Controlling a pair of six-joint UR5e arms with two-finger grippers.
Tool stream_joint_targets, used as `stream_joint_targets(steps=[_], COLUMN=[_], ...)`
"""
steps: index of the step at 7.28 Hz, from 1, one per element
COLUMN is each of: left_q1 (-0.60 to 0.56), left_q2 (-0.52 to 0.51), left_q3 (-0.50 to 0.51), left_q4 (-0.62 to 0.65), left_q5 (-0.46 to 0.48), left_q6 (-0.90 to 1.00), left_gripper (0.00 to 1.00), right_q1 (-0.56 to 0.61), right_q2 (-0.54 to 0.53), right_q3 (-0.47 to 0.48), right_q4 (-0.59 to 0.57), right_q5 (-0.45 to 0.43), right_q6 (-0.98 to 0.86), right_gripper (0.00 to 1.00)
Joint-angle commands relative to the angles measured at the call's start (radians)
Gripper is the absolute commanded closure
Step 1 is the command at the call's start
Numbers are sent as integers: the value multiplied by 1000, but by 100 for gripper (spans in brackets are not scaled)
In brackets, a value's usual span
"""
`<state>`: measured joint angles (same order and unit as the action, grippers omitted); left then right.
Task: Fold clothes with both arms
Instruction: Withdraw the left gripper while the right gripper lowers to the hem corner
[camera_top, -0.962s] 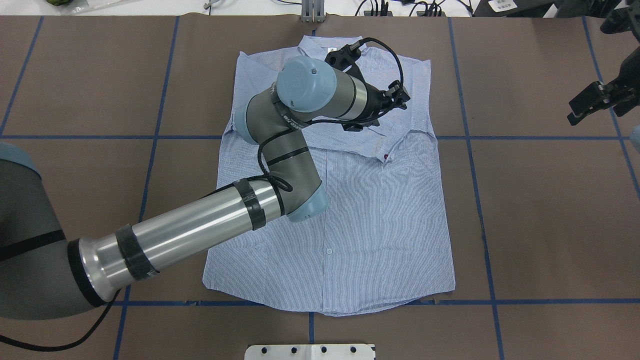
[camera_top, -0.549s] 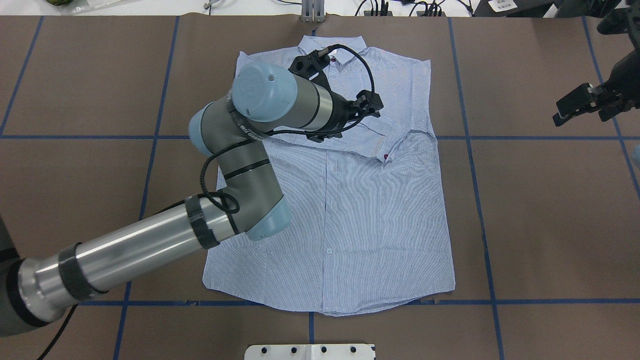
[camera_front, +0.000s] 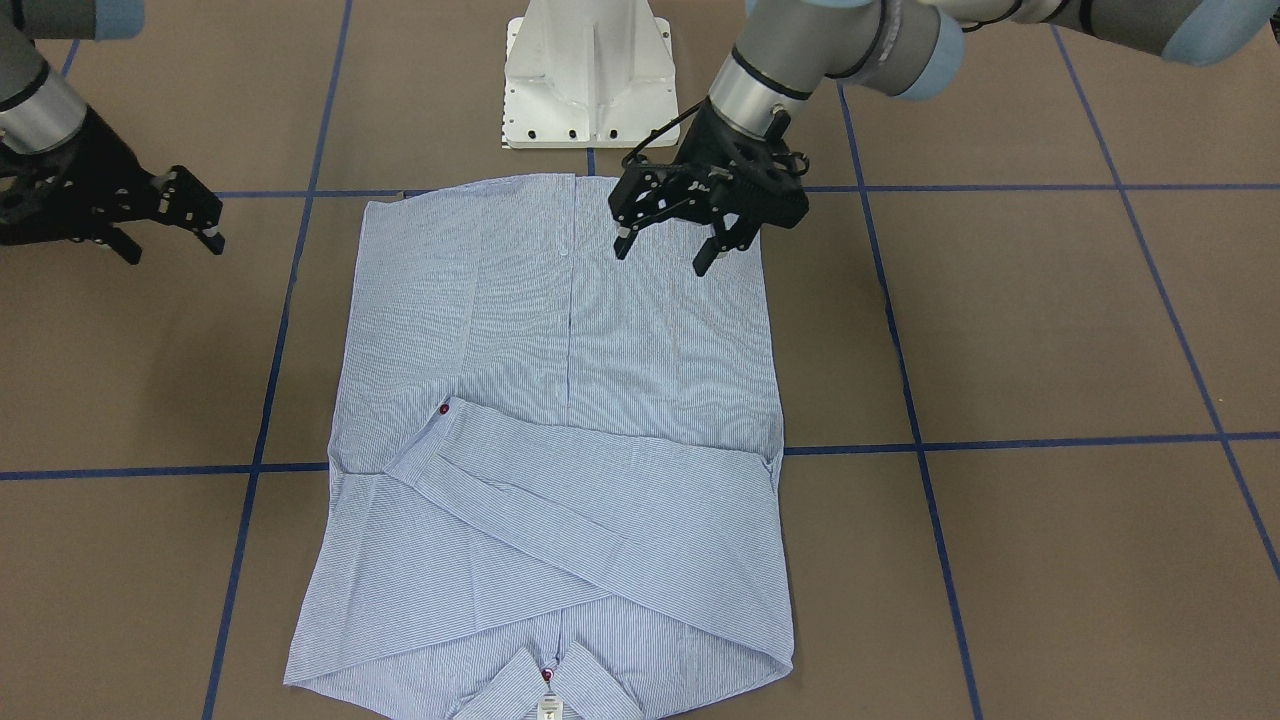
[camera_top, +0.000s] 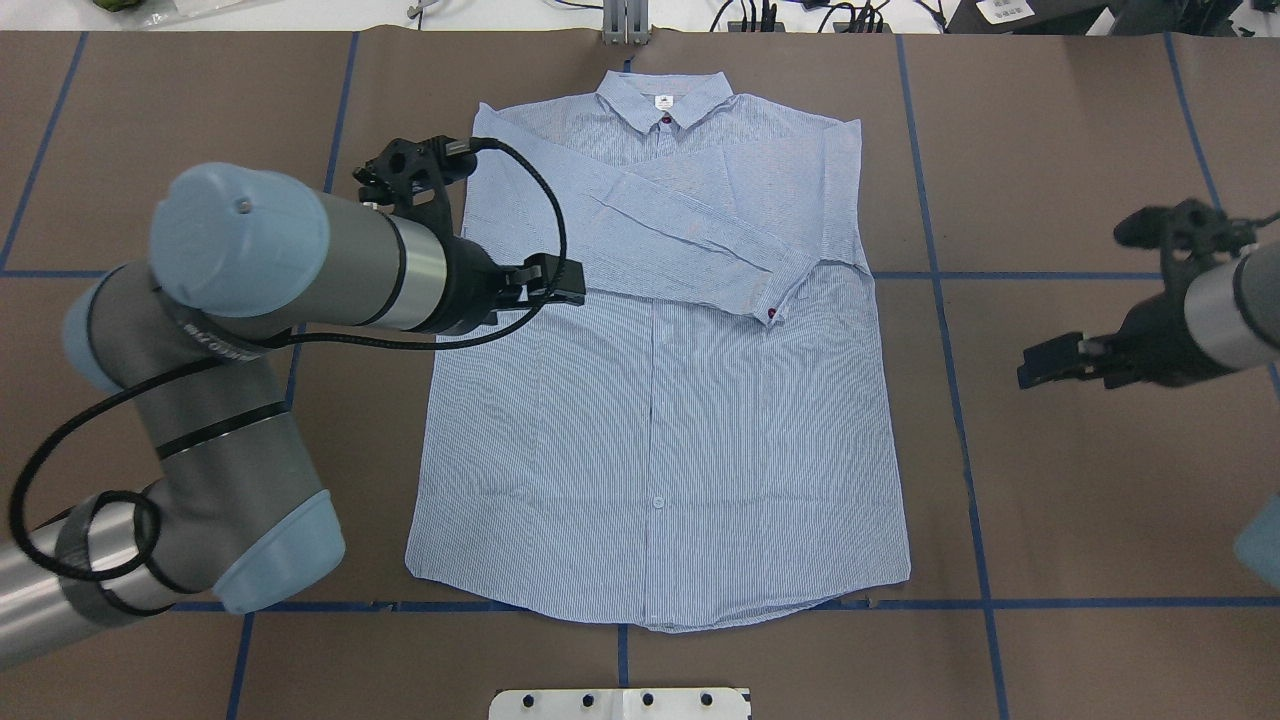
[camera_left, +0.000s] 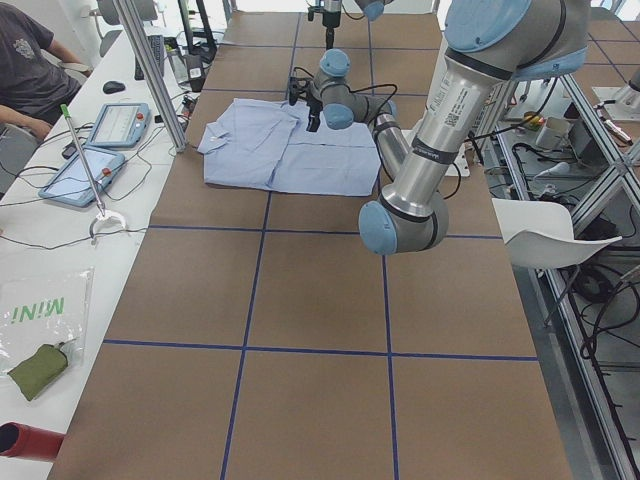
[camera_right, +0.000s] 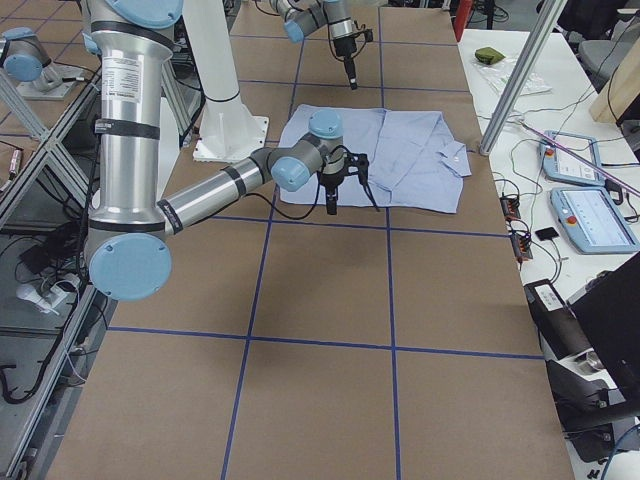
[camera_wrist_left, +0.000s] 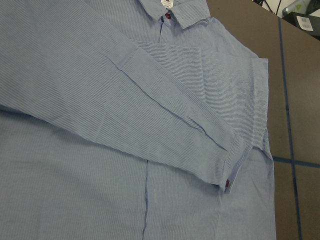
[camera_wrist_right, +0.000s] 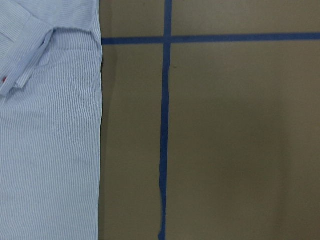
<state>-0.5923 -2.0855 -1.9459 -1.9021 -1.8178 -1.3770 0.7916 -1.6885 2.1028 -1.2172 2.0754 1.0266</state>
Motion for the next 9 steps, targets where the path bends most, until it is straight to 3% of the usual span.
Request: stream_joint_targets(steps=[1,2,3,4,7,9], left_q1=[-1,0,2,6,12,17], left_q2=[84,90,100,102,104,119], left_q3=[-102,-122,-134,-134,-134,-134], left_q4=[32,34,32,32,32,31], left_q5=[0,0,2,3,6,9], left_q6=[26,23,21,16,12,-10], left_gripper=[0,0,0,0,0,0], right_q1=[-286,-369,-409,-431,-450,-440], right_q2=[-48,-43,-31,21,36,107], right_q3=[9,3,-10,-20,-69,-87], right_q4=[104,110,123,110,90,-5], right_q5=[-201,-272,-271,-265,-178,-172], right_q6=[250,344,345,358,356,343], right_gripper=[0,0,0,0,1,6])
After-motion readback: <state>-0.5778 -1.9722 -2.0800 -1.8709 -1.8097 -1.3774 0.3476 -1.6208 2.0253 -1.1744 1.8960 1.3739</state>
